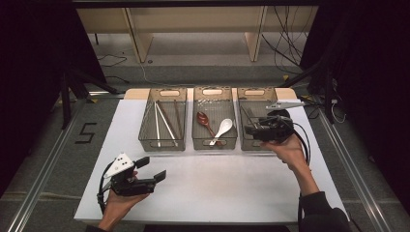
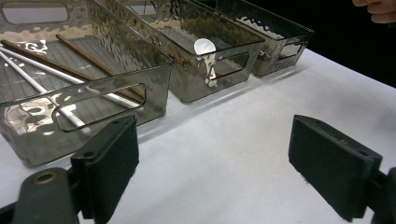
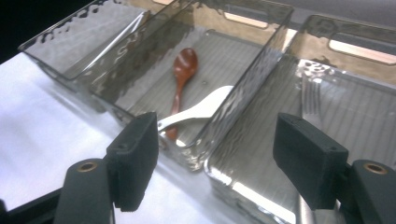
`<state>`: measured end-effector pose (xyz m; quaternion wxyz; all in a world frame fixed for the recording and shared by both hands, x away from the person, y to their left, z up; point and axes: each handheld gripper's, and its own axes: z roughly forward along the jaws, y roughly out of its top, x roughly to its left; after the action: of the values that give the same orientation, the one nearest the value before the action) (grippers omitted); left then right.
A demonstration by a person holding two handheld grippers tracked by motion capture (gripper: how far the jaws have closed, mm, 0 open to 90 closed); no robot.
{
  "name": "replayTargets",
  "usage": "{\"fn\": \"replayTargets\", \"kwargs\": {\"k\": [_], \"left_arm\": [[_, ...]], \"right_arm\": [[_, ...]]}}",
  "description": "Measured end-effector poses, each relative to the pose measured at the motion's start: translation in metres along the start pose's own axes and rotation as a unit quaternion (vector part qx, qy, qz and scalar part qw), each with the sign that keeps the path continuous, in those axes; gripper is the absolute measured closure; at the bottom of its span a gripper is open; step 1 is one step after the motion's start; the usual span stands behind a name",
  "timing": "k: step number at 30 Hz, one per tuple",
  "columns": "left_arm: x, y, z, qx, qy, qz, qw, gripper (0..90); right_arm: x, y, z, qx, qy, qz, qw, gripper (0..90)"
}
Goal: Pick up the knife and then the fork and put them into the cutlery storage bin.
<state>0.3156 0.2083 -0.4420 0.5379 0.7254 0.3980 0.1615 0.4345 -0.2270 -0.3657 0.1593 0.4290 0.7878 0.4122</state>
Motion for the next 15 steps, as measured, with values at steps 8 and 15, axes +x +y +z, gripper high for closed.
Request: {"fn": "replayTargets", "kwargs": {"k": [8, 15], "left_arm": [[0.000, 0.000, 0.000, 0.001, 0.000, 0.001, 1.0000, 15.7], [0.000, 0.000, 0.000, 0.001, 0.000, 0.000, 1.0000, 15.7]], "right_arm": [[0.013, -0.012, -0.004, -0.015, 0.009, -0.003, 0.9998, 29.1], [0.021, -0.020, -0.007, -0.032, 0.012, -0.006, 0.9994, 26.9]]}}
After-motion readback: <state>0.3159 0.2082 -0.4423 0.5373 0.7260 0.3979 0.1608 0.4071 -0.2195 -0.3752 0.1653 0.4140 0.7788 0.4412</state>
